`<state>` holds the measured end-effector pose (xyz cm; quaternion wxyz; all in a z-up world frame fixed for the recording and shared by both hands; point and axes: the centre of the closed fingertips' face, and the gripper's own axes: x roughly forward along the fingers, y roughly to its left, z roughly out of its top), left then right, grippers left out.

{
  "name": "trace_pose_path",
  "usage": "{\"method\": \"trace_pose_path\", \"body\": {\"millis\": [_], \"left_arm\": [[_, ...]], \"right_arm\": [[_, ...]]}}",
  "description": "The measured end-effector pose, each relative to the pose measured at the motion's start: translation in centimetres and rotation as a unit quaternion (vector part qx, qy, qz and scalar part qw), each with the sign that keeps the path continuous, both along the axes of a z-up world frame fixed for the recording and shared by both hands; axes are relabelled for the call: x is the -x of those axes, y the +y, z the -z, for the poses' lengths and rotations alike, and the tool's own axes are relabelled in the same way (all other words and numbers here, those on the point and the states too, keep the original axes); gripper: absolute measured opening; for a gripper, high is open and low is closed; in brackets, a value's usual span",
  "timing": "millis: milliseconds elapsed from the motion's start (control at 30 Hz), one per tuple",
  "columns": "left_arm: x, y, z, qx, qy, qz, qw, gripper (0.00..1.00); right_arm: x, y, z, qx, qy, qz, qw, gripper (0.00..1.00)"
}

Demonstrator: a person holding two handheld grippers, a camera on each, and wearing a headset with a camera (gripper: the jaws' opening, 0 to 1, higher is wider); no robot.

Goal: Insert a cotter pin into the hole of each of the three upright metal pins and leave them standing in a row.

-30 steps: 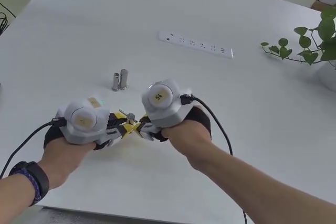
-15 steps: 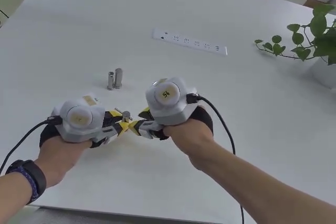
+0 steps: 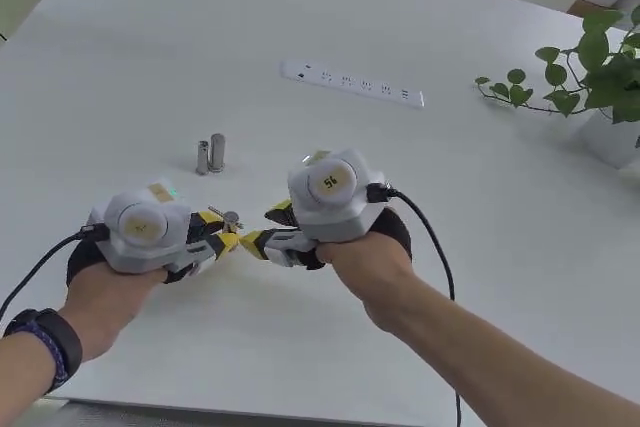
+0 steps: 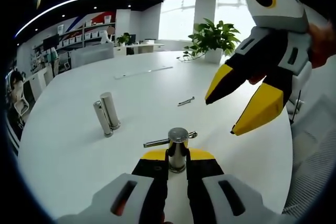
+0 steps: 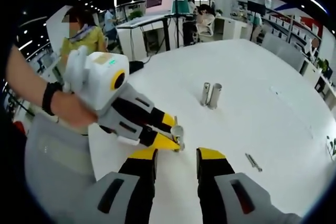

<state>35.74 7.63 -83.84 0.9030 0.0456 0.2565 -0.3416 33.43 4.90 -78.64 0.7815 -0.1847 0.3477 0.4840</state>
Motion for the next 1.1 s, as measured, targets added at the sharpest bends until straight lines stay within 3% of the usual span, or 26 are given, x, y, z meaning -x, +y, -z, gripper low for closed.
{"method": "trace_pose_path", "body": {"millis": [333, 800, 1100], "left_arm": [[0.0, 0.6, -0.7, -0.002, 0.001, -0.018, 0.9998, 0.1], [-0.9, 3.1, -2.0, 0.0, -0.005, -0.054, 0.9986, 0.1], [-1.8, 5.2, -2.1, -0.002, -0.004, -0.082, 0.9967, 0.1]], "right_arm": [[0.1, -1.3, -1.6, -0.053, -0.009, 0.036, 0.9979, 0.38], [1.6, -4.8, -2.1, -0.082, -0.013, 0.088, 0.9926, 0.46], [2.6, -5.3, -2.0, -0.096, -0.008, 0.106, 0.9896, 0.49]]}}
